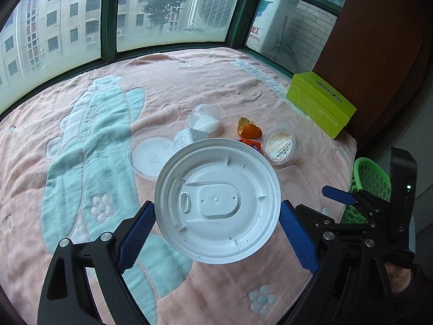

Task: Collect trash
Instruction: 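Grasp the white plastic lid with the left tool while the right tool grasps the clear tray, then carry the lid and clear tray to the green basket and release both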

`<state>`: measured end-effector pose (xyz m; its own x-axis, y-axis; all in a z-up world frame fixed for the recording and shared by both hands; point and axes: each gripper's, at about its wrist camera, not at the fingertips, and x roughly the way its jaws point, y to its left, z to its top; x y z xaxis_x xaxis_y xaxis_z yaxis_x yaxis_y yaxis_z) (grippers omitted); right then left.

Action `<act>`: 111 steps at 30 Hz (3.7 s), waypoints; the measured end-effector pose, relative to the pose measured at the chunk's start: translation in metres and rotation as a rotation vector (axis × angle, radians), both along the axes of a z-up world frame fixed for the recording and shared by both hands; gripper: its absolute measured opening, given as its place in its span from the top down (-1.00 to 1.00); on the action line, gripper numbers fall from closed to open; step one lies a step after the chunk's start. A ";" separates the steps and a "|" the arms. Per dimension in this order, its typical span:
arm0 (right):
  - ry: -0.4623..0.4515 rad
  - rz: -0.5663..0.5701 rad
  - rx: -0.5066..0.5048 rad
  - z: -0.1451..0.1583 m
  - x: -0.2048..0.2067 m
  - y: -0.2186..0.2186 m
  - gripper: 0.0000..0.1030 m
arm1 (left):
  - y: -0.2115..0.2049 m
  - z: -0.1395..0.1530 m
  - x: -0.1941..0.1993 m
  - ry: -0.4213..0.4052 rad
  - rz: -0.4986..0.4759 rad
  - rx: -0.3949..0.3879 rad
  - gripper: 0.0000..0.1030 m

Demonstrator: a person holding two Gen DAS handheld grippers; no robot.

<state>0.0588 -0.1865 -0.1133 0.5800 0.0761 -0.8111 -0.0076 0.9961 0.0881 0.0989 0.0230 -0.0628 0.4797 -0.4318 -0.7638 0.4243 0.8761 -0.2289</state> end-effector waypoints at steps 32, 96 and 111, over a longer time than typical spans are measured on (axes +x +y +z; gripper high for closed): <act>-0.074 -0.108 0.009 0.033 -0.044 -0.046 -0.15 | -0.056 0.018 -0.020 -0.023 -0.081 -0.015 -0.71; -0.193 -0.714 -0.082 0.079 -0.240 -0.246 -0.37 | -0.341 0.043 -0.107 -0.006 -0.578 -0.016 -0.74; -0.203 -0.694 -0.072 0.080 -0.238 -0.242 -0.44 | -0.331 0.045 -0.105 0.008 -0.554 -0.042 -0.82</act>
